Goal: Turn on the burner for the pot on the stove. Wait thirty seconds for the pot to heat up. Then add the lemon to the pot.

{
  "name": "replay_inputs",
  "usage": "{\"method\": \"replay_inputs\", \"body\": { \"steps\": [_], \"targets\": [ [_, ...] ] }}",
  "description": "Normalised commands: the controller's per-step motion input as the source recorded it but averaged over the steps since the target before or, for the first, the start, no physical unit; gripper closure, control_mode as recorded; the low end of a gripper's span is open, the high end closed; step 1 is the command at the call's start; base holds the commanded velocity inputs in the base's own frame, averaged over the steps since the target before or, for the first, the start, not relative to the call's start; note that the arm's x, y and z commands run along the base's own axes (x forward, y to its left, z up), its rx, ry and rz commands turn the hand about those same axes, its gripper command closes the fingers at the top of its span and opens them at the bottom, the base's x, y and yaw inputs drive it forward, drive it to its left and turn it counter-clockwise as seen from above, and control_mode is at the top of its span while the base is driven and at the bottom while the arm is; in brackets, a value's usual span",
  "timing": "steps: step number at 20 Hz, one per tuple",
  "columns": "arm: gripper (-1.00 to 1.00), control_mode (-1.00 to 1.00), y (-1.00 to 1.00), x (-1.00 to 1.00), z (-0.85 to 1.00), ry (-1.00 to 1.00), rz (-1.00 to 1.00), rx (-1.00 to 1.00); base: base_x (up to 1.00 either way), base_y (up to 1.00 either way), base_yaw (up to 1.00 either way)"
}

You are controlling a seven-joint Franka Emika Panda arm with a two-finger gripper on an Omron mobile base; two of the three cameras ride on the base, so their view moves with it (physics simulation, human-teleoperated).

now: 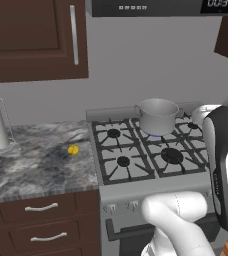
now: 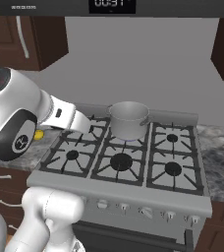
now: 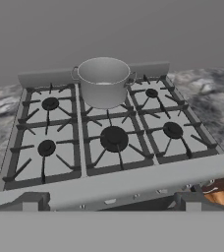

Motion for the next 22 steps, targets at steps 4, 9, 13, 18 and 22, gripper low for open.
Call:
{"method": "replay_inputs", "body": {
  "steps": [4, 9, 13, 18, 22],
  "targets": [
    [-1.0, -1.0, 0.0, 0.0, 0.0, 0.0, 0.0, 0.0, 0.0, 0.0, 0.0],
    [-1.0, -1.0, 0.0, 0.0, 0.0, 0.0, 0.0, 0.0, 0.0, 0.0, 0.0],
    [-1.0, -1.0, 0.0, 0.0, 0.0, 0.0, 0.0, 0.0, 0.0, 0.0, 0.0],
    [-1.0, -1.0, 0.0, 0.0, 0.0, 0.0, 0.0, 0.0, 0.0, 0.0, 0.0],
    [-1.0, -1.0, 0.0, 0.0, 0.0, 0.0, 0.0, 0.0, 0.0, 0.0, 0.0]
  ]
}}
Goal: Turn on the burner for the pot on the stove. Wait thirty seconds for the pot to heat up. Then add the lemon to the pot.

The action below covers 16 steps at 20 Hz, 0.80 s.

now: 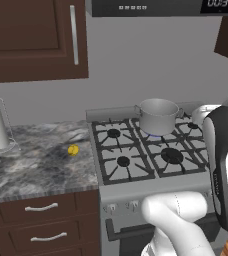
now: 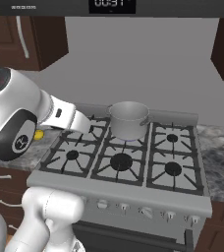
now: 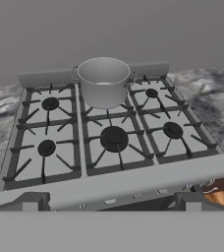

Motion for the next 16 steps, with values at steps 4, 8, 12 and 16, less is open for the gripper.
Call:
{"method": "replay_inputs", "body": {
  "steps": [4, 8, 12, 16],
  "targets": [
    [-1.0, -1.0, 0.0, 0.0, 0.0, 0.0, 0.0, 0.0, 0.0, 0.0, 0.0],
    [-1.0, -1.0, 0.0, 0.0, 0.0, 0.0, 0.0, 0.0, 0.0, 0.0, 0.0],
    [-1.0, -1.0, 0.0, 0.0, 0.0, 0.0, 0.0, 0.0, 0.0, 0.0, 0.0],
    [-1.0, -1.0, 0.0, 0.0, 0.0, 0.0, 0.0, 0.0, 0.0, 0.0, 0.0]
  ]
}}
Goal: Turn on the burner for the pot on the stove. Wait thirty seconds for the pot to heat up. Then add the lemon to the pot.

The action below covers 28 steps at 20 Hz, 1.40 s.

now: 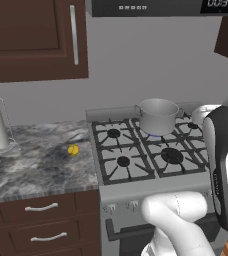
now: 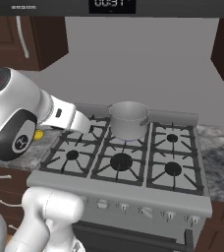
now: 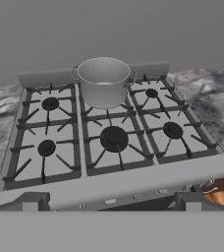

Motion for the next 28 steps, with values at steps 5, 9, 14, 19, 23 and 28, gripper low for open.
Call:
{"method": "replay_inputs", "body": {
  "steps": [5, 9, 14, 19, 23, 28],
  "targets": [
    [-1.0, -1.0, 0.0, 0.0, 0.0, 0.0, 0.0, 0.0, 0.0, 0.0, 0.0],
    [-1.0, -1.0, 0.0, 0.0, 0.0, 0.0, 0.0, 0.0, 0.0, 0.0, 0.0],
    [-1.0, -1.0, 0.0, 0.0, 0.0, 0.0, 0.0, 0.0, 0.0, 0.0, 0.0],
    [-1.0, -1.0, 0.0, 0.0, 0.0, 0.0, 0.0, 0.0, 0.0, 0.0, 0.0],
    [-1.0, -1.0, 0.0, 0.0, 0.0, 0.0, 0.0, 0.0, 0.0, 0.0, 0.0],
    [-1.0, -1.0, 0.0, 0.0, 0.0, 0.0, 0.0, 0.0, 0.0, 0.0, 0.0]
  ]
}}
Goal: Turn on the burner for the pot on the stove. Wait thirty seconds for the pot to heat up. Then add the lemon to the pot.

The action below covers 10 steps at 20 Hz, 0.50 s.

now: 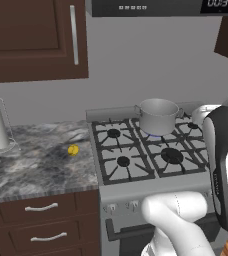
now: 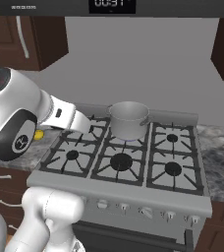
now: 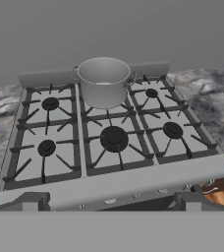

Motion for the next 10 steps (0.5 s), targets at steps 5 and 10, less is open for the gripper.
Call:
{"method": "replay_inputs", "body": {
  "steps": [5, 10],
  "targets": [
    [-1.0, -1.0, 0.0, 0.0, 0.0, 0.0, 0.0, 0.0, 0.0, 0.0, 0.0],
    [-1.0, -1.0, 0.0, 0.0, 0.0, 0.0, 0.0, 0.0, 0.0, 0.0, 0.0]
  ]
}}
